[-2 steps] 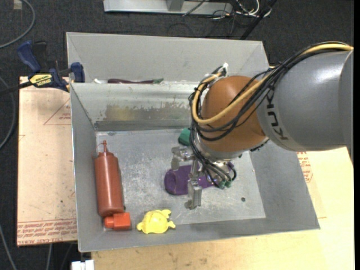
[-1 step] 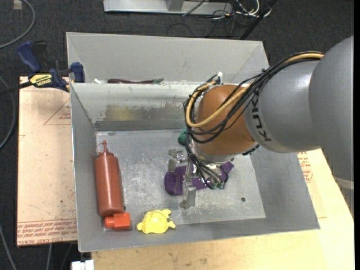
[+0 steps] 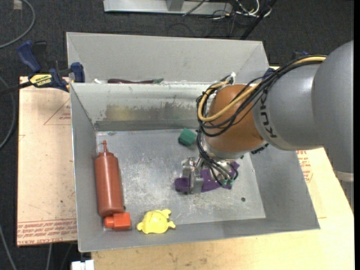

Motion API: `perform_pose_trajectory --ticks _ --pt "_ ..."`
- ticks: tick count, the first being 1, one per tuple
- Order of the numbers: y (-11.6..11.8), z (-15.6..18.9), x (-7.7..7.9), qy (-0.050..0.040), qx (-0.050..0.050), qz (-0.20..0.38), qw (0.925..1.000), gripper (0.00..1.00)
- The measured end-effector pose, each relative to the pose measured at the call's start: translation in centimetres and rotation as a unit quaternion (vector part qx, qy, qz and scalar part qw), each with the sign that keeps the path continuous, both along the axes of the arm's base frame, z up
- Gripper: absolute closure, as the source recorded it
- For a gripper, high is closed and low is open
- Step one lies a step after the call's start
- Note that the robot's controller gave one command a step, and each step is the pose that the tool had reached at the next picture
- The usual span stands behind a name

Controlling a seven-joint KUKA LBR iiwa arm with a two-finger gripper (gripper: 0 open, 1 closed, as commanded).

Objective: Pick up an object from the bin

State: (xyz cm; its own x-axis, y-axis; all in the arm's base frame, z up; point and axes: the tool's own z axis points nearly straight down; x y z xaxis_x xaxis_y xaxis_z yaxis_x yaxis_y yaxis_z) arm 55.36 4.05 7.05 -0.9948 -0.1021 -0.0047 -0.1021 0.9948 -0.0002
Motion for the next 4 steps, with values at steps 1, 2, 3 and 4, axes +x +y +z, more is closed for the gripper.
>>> perform_pose_trajectory --ticks 1,2,3,4 --pt "0.0 0.0 0.0 0.0 0.0 0.0 1.0 1.0" --pt "0.0 0.3 -0.1 0.0011 0.0 0.0 1.0 1.0" --pt "0.0 1.2 0.0 0.0001 0.0 0.0 1.0 1.0" --pt "0.0 1.7 0.0 -0.0008 0.0 -0.001 1.0 1.0"
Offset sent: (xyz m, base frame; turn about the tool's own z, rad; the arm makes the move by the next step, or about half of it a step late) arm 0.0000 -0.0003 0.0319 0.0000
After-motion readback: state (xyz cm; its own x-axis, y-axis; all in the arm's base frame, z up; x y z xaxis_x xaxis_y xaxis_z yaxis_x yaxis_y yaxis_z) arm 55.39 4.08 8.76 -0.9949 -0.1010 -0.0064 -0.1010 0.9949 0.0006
